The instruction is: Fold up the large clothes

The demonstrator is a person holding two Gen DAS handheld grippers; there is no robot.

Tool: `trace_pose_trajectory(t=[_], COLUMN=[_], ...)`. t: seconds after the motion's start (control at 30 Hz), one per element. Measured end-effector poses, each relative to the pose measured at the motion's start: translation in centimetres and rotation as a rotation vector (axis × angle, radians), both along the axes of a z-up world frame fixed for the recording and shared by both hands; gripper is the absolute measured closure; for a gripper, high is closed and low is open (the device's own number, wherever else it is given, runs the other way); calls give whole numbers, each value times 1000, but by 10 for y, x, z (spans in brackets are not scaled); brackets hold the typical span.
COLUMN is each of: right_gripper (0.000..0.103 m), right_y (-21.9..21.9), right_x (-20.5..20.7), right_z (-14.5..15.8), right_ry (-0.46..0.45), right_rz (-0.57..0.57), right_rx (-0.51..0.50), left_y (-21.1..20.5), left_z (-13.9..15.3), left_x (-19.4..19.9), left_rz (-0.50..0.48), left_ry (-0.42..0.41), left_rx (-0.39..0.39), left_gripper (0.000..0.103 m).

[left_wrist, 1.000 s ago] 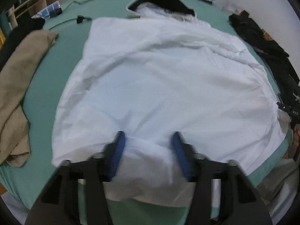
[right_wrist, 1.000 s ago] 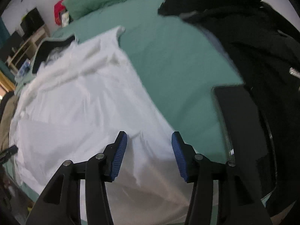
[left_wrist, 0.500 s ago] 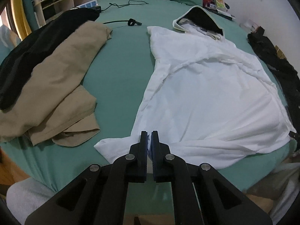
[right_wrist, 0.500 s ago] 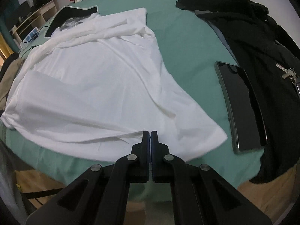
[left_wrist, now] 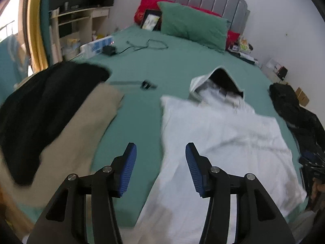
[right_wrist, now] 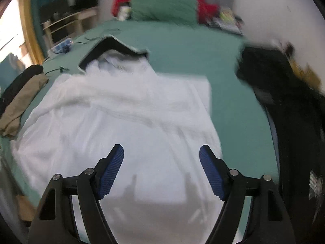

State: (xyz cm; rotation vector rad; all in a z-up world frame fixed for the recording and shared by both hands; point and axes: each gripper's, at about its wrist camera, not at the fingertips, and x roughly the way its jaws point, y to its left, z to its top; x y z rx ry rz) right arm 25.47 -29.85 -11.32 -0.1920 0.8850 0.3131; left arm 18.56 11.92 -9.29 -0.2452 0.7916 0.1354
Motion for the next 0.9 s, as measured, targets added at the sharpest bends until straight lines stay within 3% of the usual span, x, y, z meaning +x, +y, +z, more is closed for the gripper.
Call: trace_pose_trajectory(t=[0.13,0.3,0.4,0.47,0.6,0.63,0.67,0.7,0.77,0.83,0.9], right_gripper=[26,26,26,26,26,26,26,26,26,26,26], right_y=[42,80,80,78,70,68,62,58,49,42,30], right_x=[59,127,145,153,163,165,169,170,173,177,184], right_z=[-3,-16,-26,-37,-43,-43,-43,-42,-42,-41,-36], right_ry=[-77,-76,-62,-6,12,14,20,20,19,14,-10], right_rz=[81,133,98,93,78,70,52,43,26,8,-15], right_rx=[-31,-38,11,30,55,66,90,104,121,129,179], left_y=[-11,-25,-37,-43,-55,-55,-56,-59,-70,-91,-114], left_z=[-4,-26,-38,-47,-77,-82,-87,-91,-91,-87,-83], left_x=[63,156,206,228,274,279,284,287,283,273,258], left_rz=[-49,-97,-133,-180,-220,-231,-245,-256,-299,-417,-521], left_ry=[-24,-14,5,26,122,134,131,132,87,38,-5], left_rx=[8,7,63,77,113,105,79,67,89,101,202], left_gripper=[50,50,50,50,50,56,69,93,97,100,100])
